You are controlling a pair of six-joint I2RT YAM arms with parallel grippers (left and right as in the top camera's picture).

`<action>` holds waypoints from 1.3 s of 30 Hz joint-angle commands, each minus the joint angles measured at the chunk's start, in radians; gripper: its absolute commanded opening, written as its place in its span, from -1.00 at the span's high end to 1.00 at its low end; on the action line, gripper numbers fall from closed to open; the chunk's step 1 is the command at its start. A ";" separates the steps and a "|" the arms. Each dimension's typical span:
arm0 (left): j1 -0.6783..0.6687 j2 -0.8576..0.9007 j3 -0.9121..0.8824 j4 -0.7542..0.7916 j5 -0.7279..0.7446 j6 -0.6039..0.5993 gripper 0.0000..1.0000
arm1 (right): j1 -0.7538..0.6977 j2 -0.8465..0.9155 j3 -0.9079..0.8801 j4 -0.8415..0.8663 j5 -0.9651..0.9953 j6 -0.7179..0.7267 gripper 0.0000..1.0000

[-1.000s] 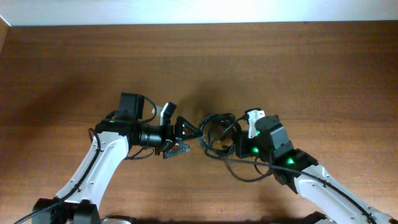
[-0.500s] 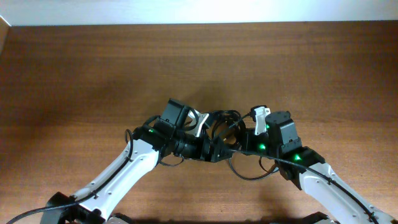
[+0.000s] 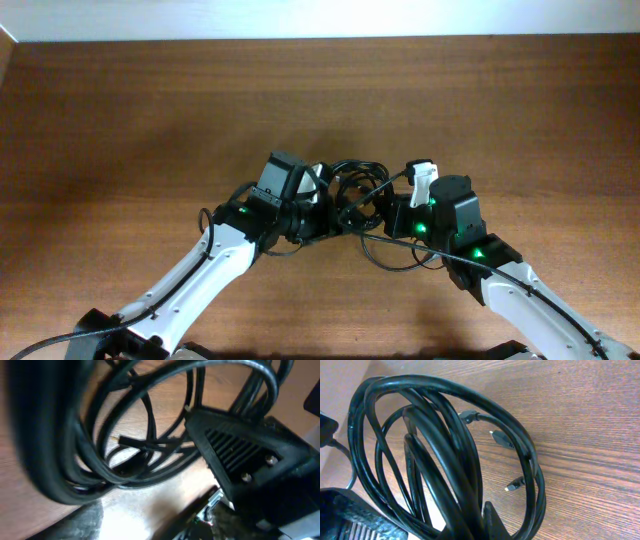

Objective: Untangle cables

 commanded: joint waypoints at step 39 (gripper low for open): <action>-0.004 0.007 0.008 0.249 0.183 -0.341 1.00 | -0.004 0.000 0.000 -0.062 0.049 -0.058 0.92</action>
